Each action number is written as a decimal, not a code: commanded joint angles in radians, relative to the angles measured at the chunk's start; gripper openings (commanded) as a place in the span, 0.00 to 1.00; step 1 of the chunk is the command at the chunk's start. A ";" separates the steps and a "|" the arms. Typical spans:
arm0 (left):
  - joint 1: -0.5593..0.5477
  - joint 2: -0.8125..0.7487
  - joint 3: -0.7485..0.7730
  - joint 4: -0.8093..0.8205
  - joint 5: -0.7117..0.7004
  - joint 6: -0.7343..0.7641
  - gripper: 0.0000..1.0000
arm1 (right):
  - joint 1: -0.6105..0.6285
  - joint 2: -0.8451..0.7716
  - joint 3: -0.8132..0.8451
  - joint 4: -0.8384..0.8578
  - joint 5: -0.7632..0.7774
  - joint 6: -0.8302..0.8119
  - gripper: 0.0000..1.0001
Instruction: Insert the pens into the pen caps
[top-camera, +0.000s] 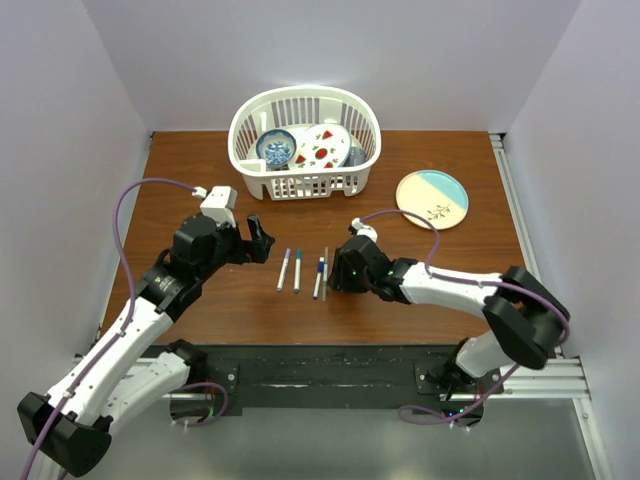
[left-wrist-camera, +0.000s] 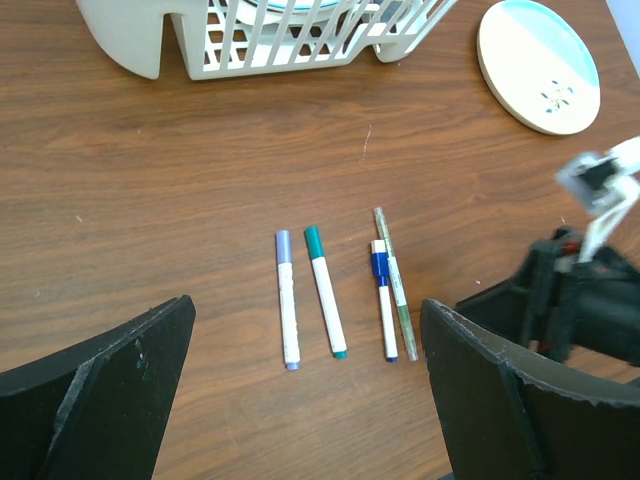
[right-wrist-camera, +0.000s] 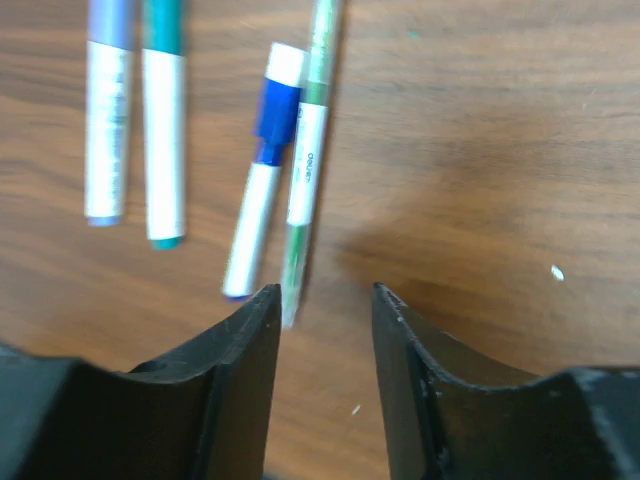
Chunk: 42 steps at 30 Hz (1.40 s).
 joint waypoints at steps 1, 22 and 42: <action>0.013 -0.021 -0.006 0.019 0.038 0.039 1.00 | -0.001 -0.184 0.001 -0.036 0.025 -0.046 0.51; 0.016 -0.269 -0.124 0.285 0.382 0.033 1.00 | -0.002 -0.964 -0.032 -0.304 0.148 -0.197 0.99; 0.042 -0.254 -0.125 0.303 0.428 0.027 1.00 | -0.002 -0.908 0.011 -0.315 0.182 -0.201 0.99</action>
